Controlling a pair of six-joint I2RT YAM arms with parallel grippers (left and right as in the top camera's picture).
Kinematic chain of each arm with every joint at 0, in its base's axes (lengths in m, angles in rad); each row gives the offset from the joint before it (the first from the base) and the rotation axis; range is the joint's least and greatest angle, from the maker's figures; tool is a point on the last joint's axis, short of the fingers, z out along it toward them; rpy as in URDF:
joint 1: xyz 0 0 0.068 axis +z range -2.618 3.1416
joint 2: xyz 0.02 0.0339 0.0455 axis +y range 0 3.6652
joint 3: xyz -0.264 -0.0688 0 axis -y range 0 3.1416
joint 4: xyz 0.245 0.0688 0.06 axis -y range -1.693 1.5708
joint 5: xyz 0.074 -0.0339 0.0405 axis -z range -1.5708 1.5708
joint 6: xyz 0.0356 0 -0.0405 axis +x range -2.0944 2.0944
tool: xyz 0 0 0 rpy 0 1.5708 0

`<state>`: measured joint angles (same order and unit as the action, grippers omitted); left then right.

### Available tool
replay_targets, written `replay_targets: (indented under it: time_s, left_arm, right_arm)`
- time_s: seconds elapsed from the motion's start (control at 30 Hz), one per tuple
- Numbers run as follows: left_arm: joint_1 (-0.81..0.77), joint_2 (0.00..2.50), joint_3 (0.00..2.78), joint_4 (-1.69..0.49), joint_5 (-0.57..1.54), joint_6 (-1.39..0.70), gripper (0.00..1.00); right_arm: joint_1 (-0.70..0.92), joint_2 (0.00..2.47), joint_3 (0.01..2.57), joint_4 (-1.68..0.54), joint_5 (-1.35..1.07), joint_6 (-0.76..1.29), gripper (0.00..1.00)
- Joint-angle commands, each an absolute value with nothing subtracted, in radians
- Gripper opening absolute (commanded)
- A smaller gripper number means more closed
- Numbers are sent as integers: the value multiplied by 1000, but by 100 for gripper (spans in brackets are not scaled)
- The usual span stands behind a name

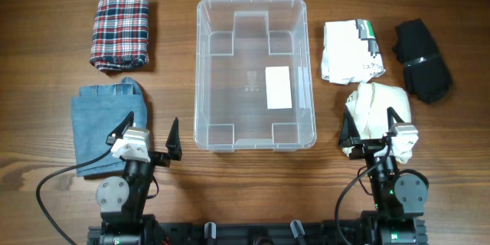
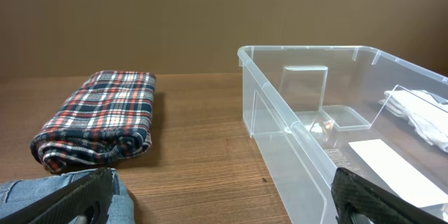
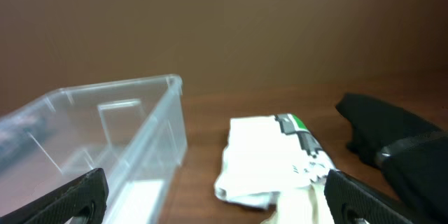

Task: Pack container
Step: 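Lift the right gripper and swing it toward the black folded garment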

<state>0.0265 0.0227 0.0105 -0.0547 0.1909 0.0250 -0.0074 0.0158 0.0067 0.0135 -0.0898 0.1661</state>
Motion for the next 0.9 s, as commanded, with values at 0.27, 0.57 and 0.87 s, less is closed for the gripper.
replay_targets:
  time_s: [0.27, 0.57, 0.87]
  left_arm:
    - [33, 27, 6, -60, 185, 38, 100]
    - [33, 27, 6, -60, 185, 38, 100]
    - [33, 27, 6, -60, 185, 38, 100]
  right_arm:
    - [-11, 22, 115, 251, -187, 214, 100]
    - [-13, 402, 580, 32, 32, -8, 100]
    - [-265, 1126, 1245, -420, -249, -19, 100]
